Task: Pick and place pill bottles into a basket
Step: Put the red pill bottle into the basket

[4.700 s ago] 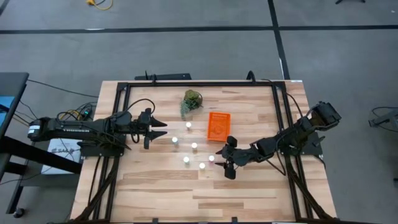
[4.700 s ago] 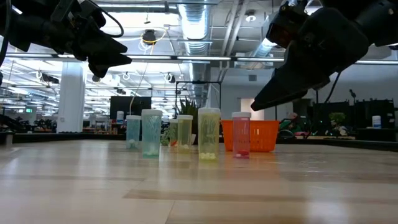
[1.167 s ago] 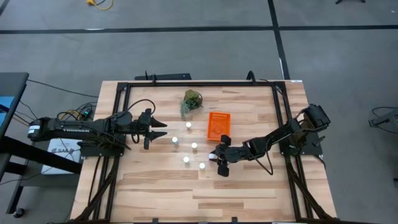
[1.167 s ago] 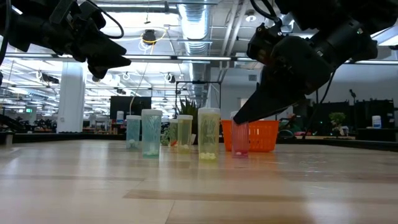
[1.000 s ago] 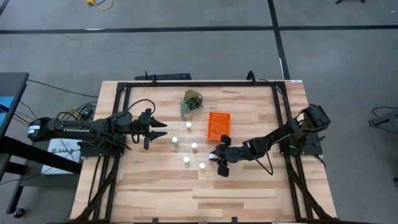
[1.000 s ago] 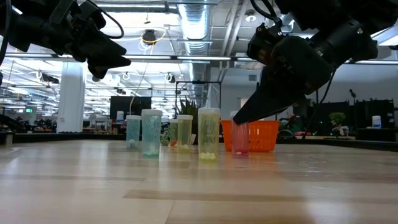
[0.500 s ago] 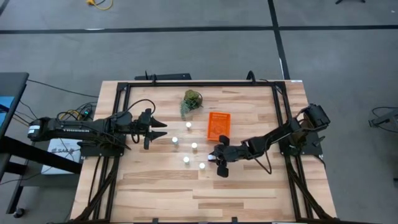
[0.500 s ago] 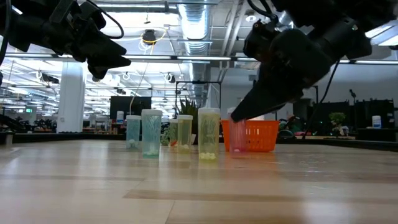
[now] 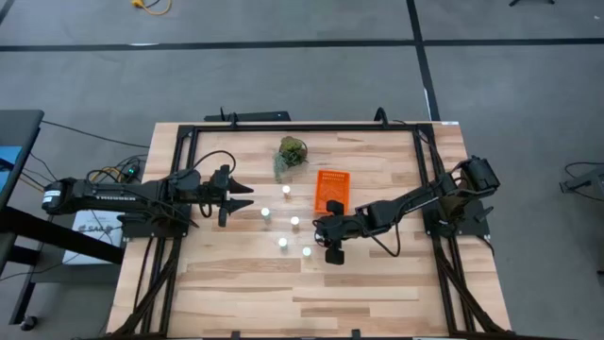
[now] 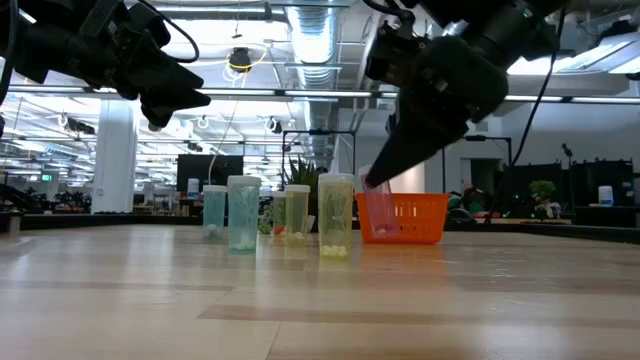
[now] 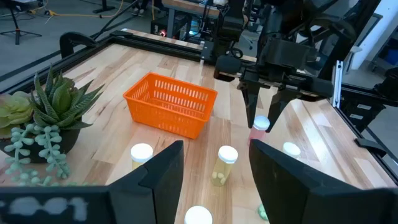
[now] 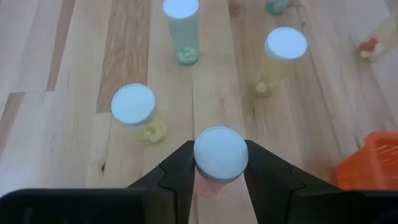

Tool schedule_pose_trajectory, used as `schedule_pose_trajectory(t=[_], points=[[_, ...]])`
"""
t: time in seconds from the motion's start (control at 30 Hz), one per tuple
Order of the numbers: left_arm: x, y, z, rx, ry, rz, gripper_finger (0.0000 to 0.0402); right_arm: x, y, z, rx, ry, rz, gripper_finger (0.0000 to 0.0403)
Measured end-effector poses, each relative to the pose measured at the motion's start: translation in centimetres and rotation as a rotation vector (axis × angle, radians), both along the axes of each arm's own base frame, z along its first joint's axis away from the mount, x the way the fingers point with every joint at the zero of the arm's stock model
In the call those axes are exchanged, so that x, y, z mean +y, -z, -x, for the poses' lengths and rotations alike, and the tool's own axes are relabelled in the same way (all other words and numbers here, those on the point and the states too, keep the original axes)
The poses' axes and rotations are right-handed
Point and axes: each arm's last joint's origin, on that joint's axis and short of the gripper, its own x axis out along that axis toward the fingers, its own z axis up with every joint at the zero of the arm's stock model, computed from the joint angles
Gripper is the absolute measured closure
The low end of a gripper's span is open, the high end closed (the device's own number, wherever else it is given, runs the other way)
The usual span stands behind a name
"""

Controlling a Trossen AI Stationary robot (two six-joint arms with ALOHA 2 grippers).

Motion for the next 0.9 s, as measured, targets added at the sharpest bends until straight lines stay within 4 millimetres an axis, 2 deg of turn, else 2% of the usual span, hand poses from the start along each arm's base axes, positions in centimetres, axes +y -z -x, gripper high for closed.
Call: schedule_pose_trajectory(t=[0.33,0.6,0.9], points=[[0.0,-0.1,0.0,-0.011,-0.001,-0.002,0.023,-0.6,-2.5,-0.9,0.109,-0.018,0.061,0.0284],[0.0,-0.3,-0.1,-0.036,-0.002,-0.005,0.023,-0.9,-5.0,-1.7,0.115,-0.054,0.102,0.0282],[0.0,-0.3,-0.1,-0.036,-0.003,-0.004,0.023,-3.6,-8.0,-0.3,0.078,0.058,0.156,0.0283]])
